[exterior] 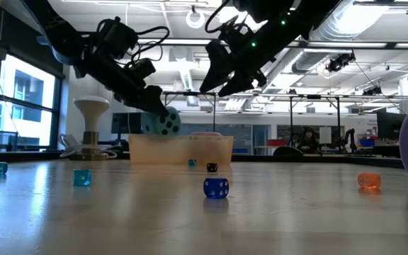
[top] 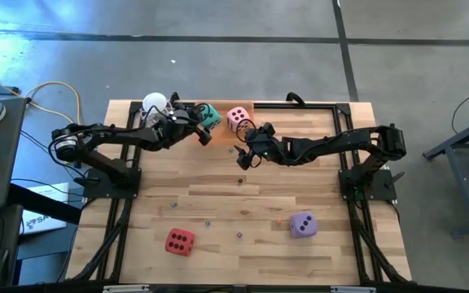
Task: Pick & Place Dice
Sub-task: Put the large light blue die into the bin, then put the small black die into the bin
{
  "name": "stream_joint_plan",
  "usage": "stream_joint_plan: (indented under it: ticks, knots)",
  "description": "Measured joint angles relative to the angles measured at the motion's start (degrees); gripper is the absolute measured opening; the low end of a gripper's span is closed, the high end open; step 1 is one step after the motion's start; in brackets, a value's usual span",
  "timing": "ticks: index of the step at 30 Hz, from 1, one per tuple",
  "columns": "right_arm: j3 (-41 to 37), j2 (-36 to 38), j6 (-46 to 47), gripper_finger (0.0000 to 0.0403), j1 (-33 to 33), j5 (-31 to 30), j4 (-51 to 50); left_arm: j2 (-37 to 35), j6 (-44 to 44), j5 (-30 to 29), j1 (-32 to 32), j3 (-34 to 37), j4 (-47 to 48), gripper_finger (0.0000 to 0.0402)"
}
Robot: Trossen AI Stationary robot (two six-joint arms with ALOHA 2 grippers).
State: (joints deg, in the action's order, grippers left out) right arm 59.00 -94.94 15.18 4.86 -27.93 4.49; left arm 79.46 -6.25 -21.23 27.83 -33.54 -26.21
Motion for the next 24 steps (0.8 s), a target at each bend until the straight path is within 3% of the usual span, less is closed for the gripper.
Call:
stream_joint_plan:
  ticks: [6,18,22,24]
  knots:
    - [0.0,0.0,0.0,0.0312,0.0,0.0,0.0,0.0,0.9,-0.1,-0.4,0.0,0.6,0.0393]
    - [0.0,0.0,0.0,0.0312,0.0,0.0,0.0,-0.6,0.2,-1.6,-1.2,0.0,-0.1,0.0394]
    - [0.0,0.0,0.0,0.0312,0.0,0.0,-0.1,-5.0,-0.4,-1.0,-4.3,0.0,3.2,0.0395]
    - [0.0,0.0,0.0,0.0312,0.0,0.0,-0.4,-9.4,-4.7,2.5,-7.9,0.0,7.8,0.0395]
